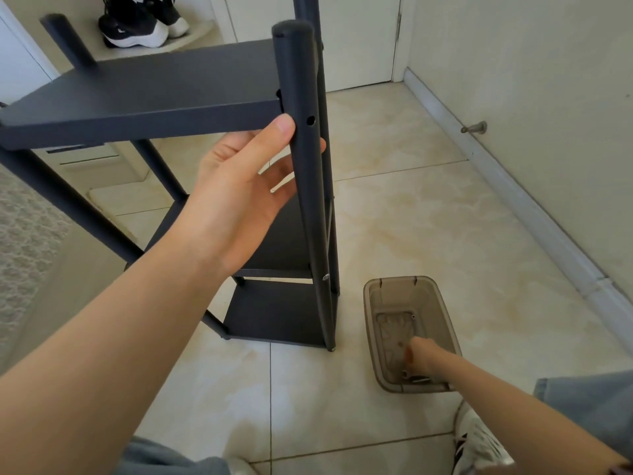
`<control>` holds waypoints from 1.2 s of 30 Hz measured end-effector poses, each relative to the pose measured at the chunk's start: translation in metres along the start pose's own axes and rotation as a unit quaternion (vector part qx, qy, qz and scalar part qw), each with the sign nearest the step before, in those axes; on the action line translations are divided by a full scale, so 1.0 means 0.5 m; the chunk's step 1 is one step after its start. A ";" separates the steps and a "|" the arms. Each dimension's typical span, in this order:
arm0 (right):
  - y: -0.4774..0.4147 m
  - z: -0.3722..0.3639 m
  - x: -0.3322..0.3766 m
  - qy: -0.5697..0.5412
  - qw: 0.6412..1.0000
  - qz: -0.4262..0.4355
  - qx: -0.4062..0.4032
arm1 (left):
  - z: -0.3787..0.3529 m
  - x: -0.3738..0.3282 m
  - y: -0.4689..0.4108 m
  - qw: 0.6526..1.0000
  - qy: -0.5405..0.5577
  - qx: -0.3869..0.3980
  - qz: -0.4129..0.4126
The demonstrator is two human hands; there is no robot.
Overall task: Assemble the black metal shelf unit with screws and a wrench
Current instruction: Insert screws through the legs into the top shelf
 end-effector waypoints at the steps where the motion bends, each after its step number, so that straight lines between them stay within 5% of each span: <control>1: -0.009 -0.010 -0.004 0.008 1.000 -0.004 0.008 | 0.001 0.001 -0.002 1.000 -0.002 0.004 -0.002; 10: -0.036 -0.045 -0.014 0.167 0.984 0.024 0.053 | 0.001 0.007 -0.005 1.000 -0.020 0.017 -0.002; 36: -0.079 -0.052 -0.031 0.313 0.946 0.060 0.059 | 0.008 0.009 -0.013 0.999 -0.023 0.032 -0.001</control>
Point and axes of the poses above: each hand's wrist, its own y-axis away from the middle knuckle, its own z-axis out of the back of the hand, x = y × z, the point moved 5 cm from there along -y, towards the middle knuckle, and after that the axes turned 11 degrees about -y, right-handed, at the moved point
